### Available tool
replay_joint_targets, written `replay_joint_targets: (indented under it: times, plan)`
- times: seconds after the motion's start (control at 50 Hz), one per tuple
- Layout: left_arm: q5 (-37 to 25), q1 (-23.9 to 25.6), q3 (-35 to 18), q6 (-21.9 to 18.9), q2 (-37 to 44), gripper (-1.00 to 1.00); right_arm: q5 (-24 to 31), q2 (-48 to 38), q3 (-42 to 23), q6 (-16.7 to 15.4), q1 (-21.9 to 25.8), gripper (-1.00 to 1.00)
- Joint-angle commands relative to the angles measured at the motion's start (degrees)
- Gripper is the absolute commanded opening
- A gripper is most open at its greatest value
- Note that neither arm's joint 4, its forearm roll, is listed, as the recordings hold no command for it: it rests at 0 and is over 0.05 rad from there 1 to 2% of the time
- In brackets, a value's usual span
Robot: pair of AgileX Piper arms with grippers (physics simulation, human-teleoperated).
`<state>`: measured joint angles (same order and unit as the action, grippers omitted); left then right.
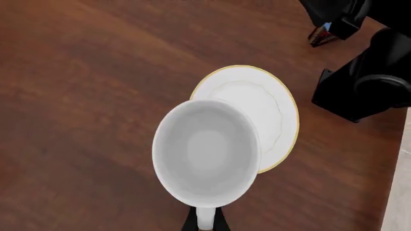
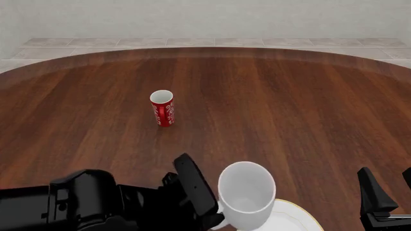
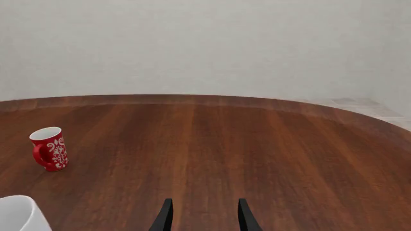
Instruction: Put the white mug on the plate.
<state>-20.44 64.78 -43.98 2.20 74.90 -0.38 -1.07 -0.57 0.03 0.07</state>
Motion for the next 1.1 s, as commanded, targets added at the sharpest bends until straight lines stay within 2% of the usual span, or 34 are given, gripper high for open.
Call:
replay_joint_targets:
  times: [0.02,0.58,1.1]
  plan:
    - [1.09,1.81,-1.48,0.33,2.37,-1.0,0.0,0.0,0.0,0.0,0.0,1.0]
    - [5.27,6.2,-4.01,2.93,10.0,-1.0,0.0,0.01,0.0,-0.01,0.0,1.0]
    - [8.66,7.05,-4.22,3.43,14.9,-1.0,-0.01,-0.02,0.0,-0.01,0.0,1.0]
